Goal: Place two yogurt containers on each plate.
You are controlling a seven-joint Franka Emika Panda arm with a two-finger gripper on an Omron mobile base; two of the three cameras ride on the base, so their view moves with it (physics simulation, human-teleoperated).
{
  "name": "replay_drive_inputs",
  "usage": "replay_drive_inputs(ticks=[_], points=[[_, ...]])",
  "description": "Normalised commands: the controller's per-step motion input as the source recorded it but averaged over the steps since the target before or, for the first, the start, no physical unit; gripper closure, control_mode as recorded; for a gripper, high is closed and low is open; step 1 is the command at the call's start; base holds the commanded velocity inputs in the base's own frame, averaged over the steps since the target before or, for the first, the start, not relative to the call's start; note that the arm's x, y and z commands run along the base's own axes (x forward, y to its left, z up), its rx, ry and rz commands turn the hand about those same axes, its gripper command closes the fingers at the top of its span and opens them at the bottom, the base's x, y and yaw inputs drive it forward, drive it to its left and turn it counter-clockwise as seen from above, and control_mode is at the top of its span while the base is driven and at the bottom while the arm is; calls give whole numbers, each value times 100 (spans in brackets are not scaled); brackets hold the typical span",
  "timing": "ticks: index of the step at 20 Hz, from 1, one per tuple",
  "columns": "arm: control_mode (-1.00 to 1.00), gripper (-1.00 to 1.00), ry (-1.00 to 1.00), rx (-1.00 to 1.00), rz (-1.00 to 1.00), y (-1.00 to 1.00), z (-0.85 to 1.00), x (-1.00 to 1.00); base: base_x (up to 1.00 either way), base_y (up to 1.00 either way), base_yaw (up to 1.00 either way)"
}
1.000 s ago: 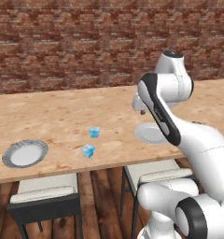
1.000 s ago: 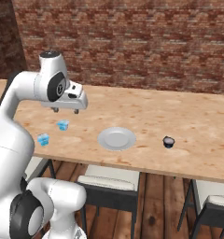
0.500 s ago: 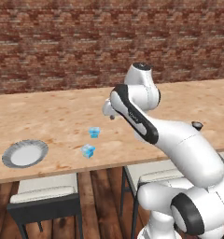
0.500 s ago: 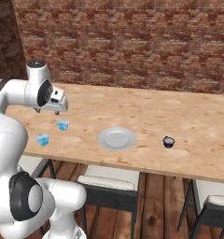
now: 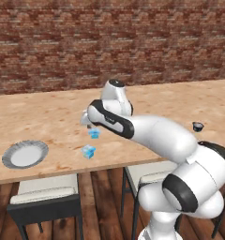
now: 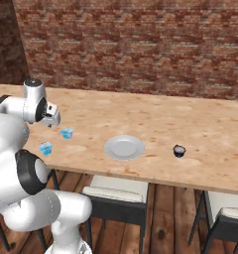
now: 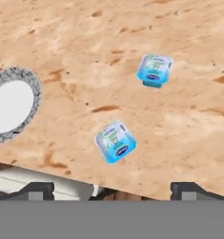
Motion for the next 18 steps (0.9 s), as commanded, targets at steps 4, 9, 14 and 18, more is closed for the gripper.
replay_drive_inputs(ticks=[4,9,14,18], points=[[-100,-100,10,-5,8,23,-24,0,0,0,0],[-100,-100,5,-10,24,20,-38,-7,0,0,0],[-100,-100,1,-13,14,2,-42,-5,0,0,0],[-100,-100,-1,-12,11,-11,-42,8,0,0,0]])
